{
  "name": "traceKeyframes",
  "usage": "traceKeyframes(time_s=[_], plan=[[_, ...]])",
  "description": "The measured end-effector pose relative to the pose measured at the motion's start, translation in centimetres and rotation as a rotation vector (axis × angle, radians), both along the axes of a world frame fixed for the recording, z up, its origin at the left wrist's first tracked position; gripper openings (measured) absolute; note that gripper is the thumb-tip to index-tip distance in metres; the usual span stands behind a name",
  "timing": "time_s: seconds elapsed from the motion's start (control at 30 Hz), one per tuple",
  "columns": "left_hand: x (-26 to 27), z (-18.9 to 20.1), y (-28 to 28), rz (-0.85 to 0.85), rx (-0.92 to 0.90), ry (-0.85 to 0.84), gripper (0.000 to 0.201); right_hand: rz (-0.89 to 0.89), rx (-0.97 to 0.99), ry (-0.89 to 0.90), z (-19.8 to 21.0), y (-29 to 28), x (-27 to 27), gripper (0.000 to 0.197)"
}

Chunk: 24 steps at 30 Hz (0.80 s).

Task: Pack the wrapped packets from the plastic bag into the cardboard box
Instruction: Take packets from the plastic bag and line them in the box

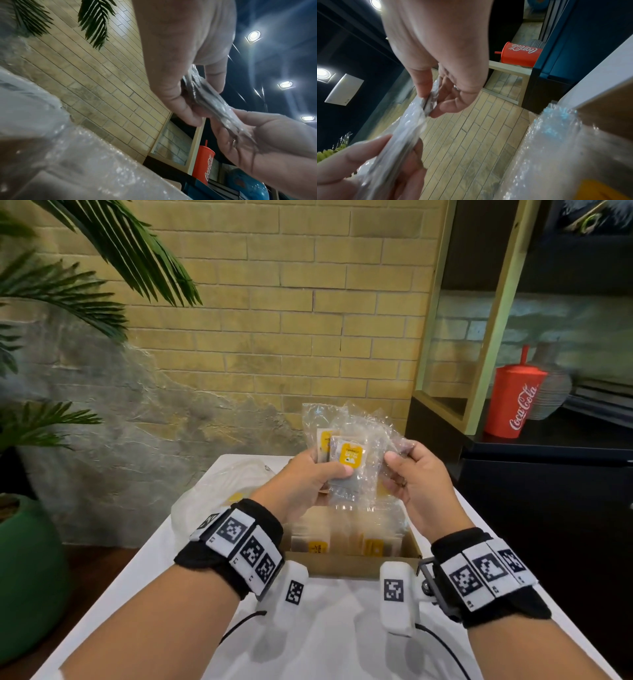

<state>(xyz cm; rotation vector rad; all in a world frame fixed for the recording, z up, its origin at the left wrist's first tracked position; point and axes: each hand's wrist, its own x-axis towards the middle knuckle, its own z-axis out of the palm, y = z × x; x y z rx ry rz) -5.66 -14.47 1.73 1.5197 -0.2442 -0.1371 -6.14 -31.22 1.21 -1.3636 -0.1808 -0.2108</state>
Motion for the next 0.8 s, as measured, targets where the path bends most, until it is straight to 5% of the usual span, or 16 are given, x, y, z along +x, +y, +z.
traceKeyframes(time_s=[0.27, 0.47, 0.8], plan=[[1.0, -0.2, 0.8, 0.072, -0.131, -0.045, 0.02, -0.008, -0.017, -0.013, 0.2, -1.0, 1.3, 0.045], [1.4, -0.3, 1.6, 0.105, -0.196, -0.1, 0.02, -0.032, -0.138, 0.011, 0.0, -1.6, 1.5, 0.011], [1.6, 0.0, 2.5, 0.109, -0.259, -0.135, 0.017, 0.115, -1.069, 0.105, -1.1, -3.2, 1.1, 0.009]])
